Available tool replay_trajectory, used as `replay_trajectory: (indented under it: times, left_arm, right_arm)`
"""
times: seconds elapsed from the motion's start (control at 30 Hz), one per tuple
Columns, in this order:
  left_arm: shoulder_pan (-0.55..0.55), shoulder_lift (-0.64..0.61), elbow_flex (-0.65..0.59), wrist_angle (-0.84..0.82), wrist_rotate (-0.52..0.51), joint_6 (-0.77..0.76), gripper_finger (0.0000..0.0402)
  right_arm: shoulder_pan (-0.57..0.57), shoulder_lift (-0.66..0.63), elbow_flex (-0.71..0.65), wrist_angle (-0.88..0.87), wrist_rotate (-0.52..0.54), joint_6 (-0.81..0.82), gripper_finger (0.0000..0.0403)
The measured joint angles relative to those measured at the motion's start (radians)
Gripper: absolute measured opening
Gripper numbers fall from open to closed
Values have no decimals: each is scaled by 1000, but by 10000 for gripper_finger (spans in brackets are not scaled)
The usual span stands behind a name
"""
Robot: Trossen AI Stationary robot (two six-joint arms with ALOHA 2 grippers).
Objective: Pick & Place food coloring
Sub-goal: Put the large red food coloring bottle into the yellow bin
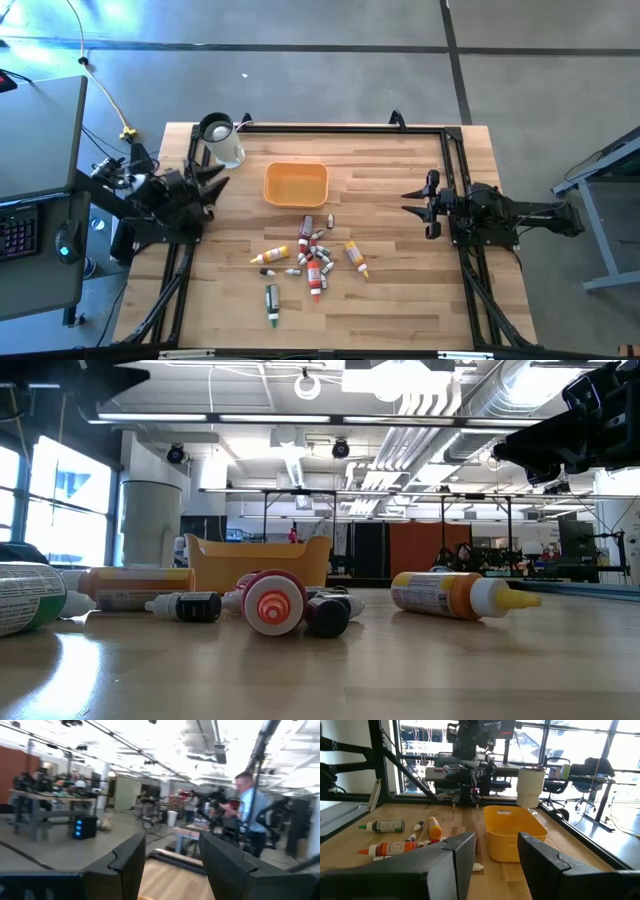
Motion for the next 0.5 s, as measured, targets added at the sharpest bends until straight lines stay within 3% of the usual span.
replay_trajectory:
  times: [0.13, 0.3, 0.5]
  left_arm:
    - [0, 0, 104, -171, -28, 18, 183]
    - [0, 2, 159, -413, 33, -142, 183]
    - [0, 3, 155, -458, 43, -159, 183]
  right_arm:
    - [0, 0, 0, 0, 0, -3, 142]
    - [0, 0, 0, 31, 2, -63, 142]
    - [0, 0, 0, 141, 3, -54, 142]
